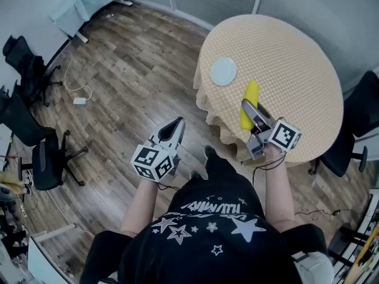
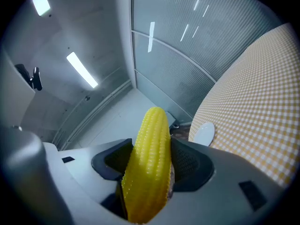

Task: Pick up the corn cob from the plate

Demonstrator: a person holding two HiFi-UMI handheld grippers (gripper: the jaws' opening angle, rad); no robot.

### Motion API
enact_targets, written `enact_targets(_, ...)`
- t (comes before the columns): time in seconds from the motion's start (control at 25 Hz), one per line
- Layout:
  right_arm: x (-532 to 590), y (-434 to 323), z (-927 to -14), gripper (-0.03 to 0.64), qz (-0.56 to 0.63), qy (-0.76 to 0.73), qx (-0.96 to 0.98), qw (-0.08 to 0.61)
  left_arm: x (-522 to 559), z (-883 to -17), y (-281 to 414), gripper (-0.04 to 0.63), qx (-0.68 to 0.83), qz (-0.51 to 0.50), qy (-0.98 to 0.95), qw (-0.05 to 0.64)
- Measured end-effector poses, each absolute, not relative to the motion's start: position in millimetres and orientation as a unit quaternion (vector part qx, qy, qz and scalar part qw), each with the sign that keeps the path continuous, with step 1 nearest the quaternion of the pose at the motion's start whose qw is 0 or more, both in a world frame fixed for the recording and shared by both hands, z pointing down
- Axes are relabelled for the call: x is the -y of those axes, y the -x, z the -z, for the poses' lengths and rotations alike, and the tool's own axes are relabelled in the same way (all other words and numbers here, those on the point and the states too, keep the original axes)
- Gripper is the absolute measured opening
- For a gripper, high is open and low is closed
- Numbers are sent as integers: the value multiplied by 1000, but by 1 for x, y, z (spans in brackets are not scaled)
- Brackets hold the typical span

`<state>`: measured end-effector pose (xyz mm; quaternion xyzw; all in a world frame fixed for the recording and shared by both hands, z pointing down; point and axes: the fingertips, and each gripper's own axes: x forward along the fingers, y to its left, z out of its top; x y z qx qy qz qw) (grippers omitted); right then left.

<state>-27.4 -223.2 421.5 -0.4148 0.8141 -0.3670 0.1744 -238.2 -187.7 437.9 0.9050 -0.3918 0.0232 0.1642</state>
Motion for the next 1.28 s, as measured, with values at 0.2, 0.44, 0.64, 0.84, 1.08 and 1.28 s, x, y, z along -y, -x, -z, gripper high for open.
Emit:
enact_targets(0.2,205,19,-406,261,353,407,-819,200,172,-430,231,11,393,-20,-906,156)
enact_targets(0.44,197,15,-396,261,347,376,-833,212,159,-424,217,11,405,-20,-903,145)
enact_targets(0.64,187,-10,-395,261,345,368,-841,196,153,-418,186,11,419,-13,-897,142)
enact_targets(0.84,170,-53,-397,261,346,363,-842,197,138,-410,141,11,425,-8,-896,129)
enact_targets(1.08,142,-92,-402,261,348,344,-853,184,109,-413,93,11,439,-12,-889,128)
enact_targets(1.28,119,-119,-402,261,346,333,-859,178,81,-412,65,11,449,-18,-885,122)
